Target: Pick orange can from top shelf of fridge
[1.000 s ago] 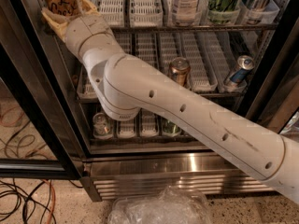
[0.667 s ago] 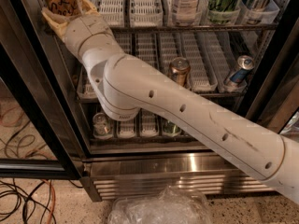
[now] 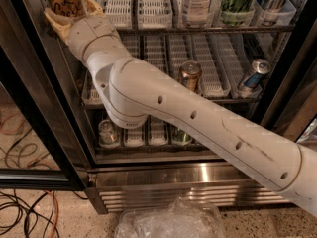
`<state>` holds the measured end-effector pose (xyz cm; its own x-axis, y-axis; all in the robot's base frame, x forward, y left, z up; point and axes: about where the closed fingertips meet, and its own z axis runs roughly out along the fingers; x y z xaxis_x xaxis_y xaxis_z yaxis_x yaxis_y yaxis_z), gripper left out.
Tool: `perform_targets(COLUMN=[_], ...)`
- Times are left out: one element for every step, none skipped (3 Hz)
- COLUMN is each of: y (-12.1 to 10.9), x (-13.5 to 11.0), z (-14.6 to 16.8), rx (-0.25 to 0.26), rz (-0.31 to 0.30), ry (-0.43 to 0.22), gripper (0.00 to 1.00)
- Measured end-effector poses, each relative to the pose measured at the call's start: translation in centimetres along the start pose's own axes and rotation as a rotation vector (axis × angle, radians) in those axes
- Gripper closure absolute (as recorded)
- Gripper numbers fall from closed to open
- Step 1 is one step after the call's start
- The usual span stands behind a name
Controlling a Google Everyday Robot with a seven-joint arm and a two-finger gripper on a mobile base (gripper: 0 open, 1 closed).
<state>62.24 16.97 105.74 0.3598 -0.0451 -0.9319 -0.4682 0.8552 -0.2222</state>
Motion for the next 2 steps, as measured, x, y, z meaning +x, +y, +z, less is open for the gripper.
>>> perform_targets(y=[0.01, 0.3], x=[-0.01, -0.06], z=[0.0, 0.05], rx=[0.0, 0.0], rz=[0.0, 0.0], ry=[0.0, 0.0], gripper=[0.23, 0.21])
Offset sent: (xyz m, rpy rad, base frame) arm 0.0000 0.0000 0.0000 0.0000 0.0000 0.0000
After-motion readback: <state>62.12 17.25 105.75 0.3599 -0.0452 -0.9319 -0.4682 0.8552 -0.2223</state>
